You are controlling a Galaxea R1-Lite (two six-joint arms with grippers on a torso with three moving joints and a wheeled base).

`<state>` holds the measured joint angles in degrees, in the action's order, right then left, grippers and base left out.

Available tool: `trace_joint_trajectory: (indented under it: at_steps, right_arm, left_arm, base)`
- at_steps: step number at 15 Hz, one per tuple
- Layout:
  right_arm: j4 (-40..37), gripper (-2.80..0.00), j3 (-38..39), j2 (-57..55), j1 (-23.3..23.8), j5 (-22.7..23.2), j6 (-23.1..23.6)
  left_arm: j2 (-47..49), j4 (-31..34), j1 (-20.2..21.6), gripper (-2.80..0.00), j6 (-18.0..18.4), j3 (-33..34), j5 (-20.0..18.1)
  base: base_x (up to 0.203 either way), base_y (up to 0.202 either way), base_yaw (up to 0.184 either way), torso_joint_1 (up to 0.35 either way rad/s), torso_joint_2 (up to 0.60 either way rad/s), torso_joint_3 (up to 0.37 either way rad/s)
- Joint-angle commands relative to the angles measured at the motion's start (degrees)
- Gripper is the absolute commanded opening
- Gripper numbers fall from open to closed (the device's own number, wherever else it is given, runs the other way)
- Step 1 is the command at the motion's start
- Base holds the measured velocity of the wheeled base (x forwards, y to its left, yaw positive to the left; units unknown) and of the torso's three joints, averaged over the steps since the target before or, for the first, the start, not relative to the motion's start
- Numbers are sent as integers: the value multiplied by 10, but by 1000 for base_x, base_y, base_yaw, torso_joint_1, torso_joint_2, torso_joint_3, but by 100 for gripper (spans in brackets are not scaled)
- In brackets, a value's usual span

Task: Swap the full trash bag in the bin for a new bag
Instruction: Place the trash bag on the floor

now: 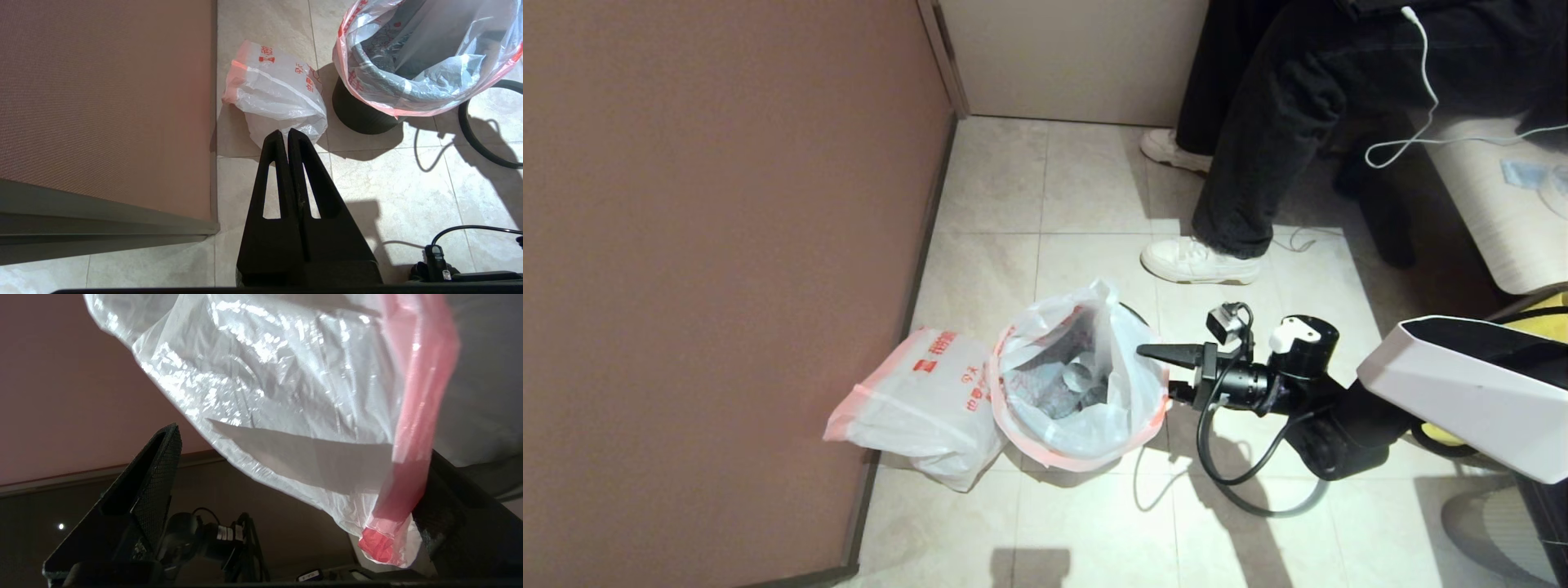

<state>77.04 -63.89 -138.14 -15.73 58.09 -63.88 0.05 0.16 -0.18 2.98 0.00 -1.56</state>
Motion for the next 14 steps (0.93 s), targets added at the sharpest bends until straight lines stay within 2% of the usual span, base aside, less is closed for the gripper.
trace_joint_trajectory:
  at_steps: [1, 4, 8, 9, 11, 14]
  right_arm:
    - [5, 0, 12, 20, -8, 7, -9]
    - [8, 0, 23, 31, -16, 40, -26]
    - [8, 0, 25, 27, -29, 52, -27]
    - [7, -280, 25, 27, -30, 52, -34]
    - [18, -280, 25, 29, -40, 53, -73]
    - [59, -280, 27, 21, -51, 53, -106]
  left_arm:
    - [0, 0, 0, -280, 0, 0, 0]
    - [0, 0, 0, -280, 0, 0, 0]
    - [0, 0, 0, -280, 0, 0, 0]
    - [0, 0, 0, -280, 0, 0, 0]
    - [0, 0, 0, -280, 0, 0, 0]
    - [0, 0, 0, -280, 0, 0, 0]
  base:
    - [0, 0, 0, 0, 0, 0]
    - [0, 0, 0, 0, 0, 0]
    - [0, 0, 0, 0, 0, 0]
    - [0, 0, 0, 0, 0, 0]
    - [0, 0, 0, 0, 0, 0]
    - [0, 0, 0, 0, 0, 0]
